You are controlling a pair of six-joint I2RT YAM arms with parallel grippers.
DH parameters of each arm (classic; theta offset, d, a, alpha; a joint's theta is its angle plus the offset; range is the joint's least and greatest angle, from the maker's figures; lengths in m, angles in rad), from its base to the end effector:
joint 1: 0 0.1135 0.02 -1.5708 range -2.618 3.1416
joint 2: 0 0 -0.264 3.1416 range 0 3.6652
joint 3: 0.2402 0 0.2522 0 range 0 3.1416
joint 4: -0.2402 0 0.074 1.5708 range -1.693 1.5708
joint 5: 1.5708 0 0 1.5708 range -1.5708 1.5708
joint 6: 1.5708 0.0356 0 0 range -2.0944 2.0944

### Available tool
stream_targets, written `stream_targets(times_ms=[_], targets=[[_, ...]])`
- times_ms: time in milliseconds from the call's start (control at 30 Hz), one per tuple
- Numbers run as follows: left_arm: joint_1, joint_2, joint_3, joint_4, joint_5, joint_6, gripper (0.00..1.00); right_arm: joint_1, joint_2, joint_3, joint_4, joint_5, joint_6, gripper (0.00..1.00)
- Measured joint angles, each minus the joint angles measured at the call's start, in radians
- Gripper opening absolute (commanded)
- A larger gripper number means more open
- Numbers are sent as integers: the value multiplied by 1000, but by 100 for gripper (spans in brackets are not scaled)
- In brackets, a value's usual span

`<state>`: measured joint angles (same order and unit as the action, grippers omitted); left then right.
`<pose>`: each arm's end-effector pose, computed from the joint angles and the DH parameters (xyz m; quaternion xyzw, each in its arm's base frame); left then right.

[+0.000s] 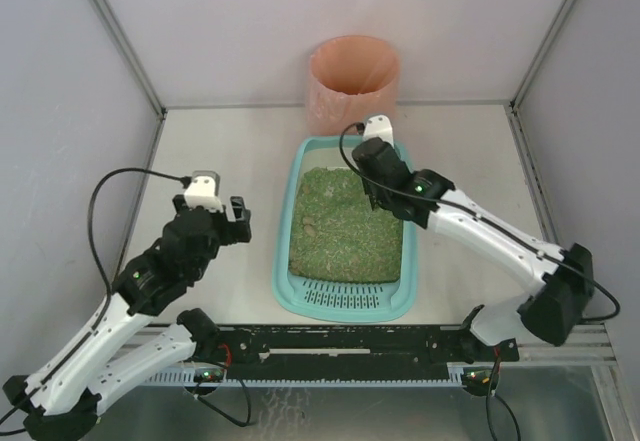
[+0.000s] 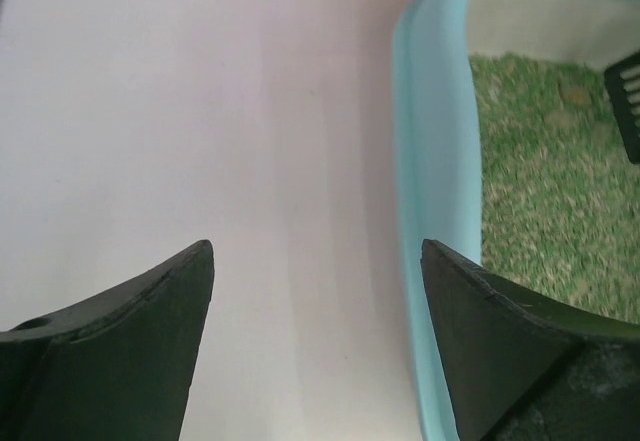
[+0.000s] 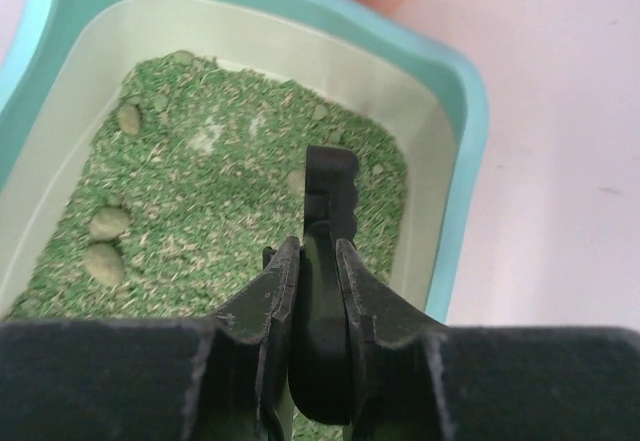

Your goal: Clean the litter box

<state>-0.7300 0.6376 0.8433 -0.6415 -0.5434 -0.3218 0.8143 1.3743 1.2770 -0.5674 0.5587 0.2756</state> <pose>0.1092 -0.0731 0.3353 0.0234 0.8247 -0.0642 0.5614 0.2197 0.2053 0.3441 -0.1136 0.8652 0.0061 0.4883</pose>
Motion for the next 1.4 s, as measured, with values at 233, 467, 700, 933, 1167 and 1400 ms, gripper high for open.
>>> stream_targets(times_ms=[233, 467, 700, 933, 1167, 1400], targets=[[22, -135, -8, 3, -166, -9, 87, 18, 252, 273, -183, 158, -38, 0], [31, -249, -37, -5, -276, -34, 87, 32, 469, 428, -367, 286, -16, 0], [41, -282, -43, -11, -317, -46, 87, 15, 610, 541, -486, 323, 4, 0], [74, -274, -43, -13, -309, -53, 87, -10, 662, 578, -515, 261, 9, 0], [110, -269, -43, -12, -274, -55, 87, -30, 651, 579, -482, 167, -19, 0], [129, -259, -44, -12, -239, -59, 87, -49, 606, 568, -389, 21, -61, 0]])
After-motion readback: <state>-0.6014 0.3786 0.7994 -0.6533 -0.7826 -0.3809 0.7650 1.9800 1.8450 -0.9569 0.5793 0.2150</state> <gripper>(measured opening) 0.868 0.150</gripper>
